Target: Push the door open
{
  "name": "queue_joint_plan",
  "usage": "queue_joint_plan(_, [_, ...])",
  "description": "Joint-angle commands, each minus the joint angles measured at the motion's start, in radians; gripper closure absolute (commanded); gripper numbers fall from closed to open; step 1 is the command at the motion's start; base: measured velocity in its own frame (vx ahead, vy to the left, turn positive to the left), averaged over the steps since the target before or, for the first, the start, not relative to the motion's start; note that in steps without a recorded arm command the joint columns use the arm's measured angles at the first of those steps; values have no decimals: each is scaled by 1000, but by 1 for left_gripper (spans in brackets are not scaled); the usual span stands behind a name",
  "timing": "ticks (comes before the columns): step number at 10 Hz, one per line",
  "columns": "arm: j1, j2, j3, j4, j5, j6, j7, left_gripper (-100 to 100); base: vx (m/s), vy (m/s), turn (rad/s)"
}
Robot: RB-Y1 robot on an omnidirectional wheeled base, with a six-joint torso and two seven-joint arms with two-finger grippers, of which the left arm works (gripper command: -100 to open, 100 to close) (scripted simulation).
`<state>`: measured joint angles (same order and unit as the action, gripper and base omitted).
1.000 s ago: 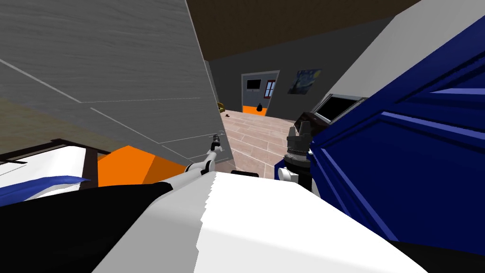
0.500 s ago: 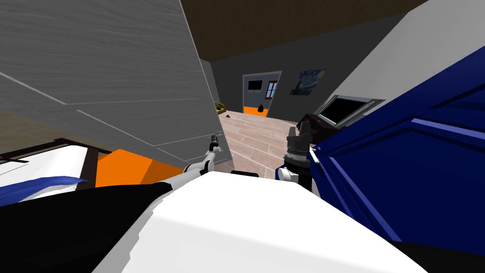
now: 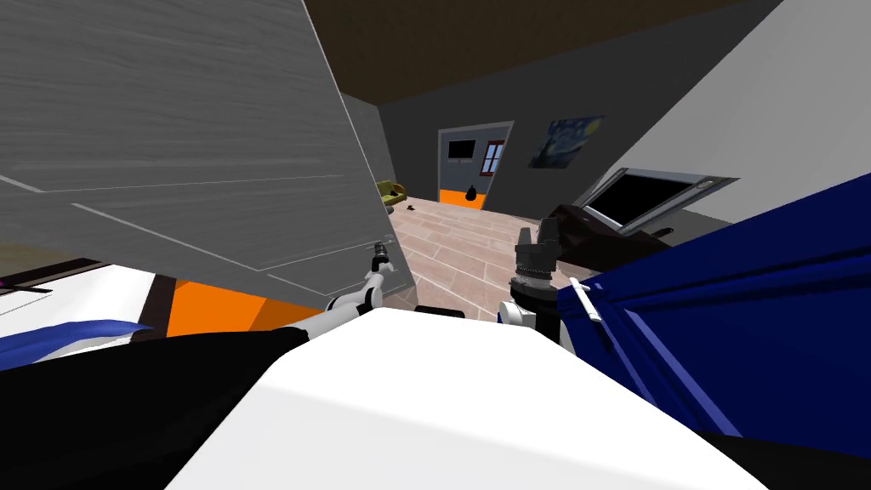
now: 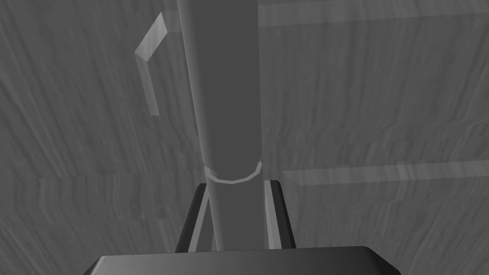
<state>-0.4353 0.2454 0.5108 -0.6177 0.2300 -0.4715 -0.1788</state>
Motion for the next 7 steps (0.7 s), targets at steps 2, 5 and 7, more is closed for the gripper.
queue_joint_plan(2, [-3, 14, 27, 25, 10, -16, -11, 100, 179, -32, 45])
queue_joint_plan(5, [13, 11, 43, 4, 15, -1, -21, 100, 149, -39, 54])
queue_joint_plan(7, [17, 21, 71, 4, 25, -5, -34, 100, 173, -1, 45])
